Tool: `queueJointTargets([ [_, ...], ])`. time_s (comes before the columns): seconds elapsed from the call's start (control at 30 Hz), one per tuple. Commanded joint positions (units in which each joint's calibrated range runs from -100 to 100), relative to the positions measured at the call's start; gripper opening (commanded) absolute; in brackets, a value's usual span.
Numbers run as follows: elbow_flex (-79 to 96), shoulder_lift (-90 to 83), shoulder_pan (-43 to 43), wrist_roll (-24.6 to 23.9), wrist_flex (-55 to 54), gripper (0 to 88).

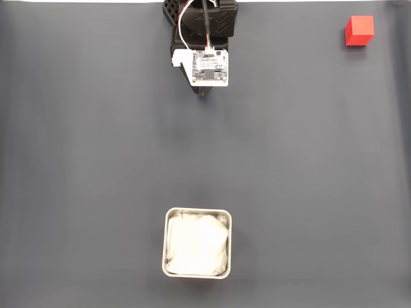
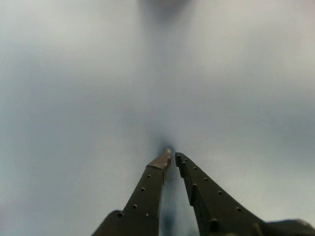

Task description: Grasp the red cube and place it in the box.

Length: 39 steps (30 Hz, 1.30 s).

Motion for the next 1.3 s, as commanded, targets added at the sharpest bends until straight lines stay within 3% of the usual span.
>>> queueJointTargets([
  [0.0,0.5,0.1,-0.5,0.5,1.3,0.2],
  [0.67,0.5,0.1,-0.4,0.4,0.5,0.0],
  [1.03,-4.5,2.0,0.4,-0.1,-22.7,0.0],
  [1.27,-21.9,9.3,0.4,-1.0,-24.7,0.0],
])
